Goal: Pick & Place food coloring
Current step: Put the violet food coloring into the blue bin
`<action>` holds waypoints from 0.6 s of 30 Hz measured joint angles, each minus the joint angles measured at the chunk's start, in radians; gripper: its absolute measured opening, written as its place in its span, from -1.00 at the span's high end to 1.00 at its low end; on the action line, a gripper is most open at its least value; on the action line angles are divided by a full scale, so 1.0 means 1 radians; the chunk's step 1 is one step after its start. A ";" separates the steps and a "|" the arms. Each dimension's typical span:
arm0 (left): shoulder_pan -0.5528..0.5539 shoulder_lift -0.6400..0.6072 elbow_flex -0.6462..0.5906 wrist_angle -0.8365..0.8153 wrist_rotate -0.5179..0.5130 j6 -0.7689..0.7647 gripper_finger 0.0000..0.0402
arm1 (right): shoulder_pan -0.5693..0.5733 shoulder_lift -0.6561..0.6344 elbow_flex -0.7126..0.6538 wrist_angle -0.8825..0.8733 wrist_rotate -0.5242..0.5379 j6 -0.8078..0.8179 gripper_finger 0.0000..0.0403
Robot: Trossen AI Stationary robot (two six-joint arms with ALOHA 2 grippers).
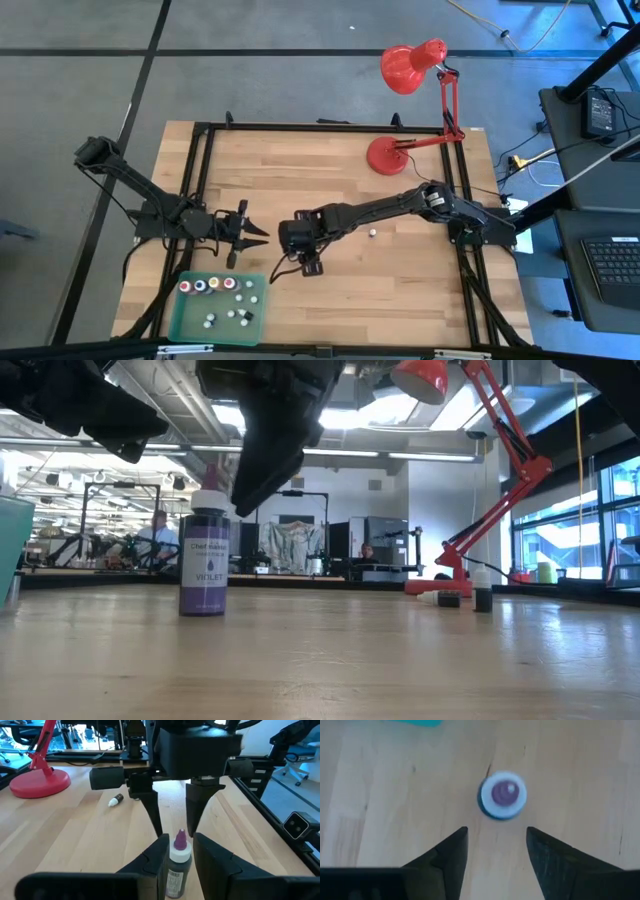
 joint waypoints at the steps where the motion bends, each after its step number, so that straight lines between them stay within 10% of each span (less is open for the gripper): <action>1: 0.000 0.000 0.000 0.000 0.000 0.000 0.58 | 0.000 -0.002 0.000 -0.014 0.000 0.005 0.00; 11: 0.000 0.000 0.000 0.000 0.095 -0.053 0.59 | 0.071 -0.128 -0.045 -0.172 0.056 0.034 0.01; 18: -0.011 0.000 0.000 0.000 0.168 -0.049 0.58 | 0.135 -0.296 -0.367 0.071 0.076 0.029 0.01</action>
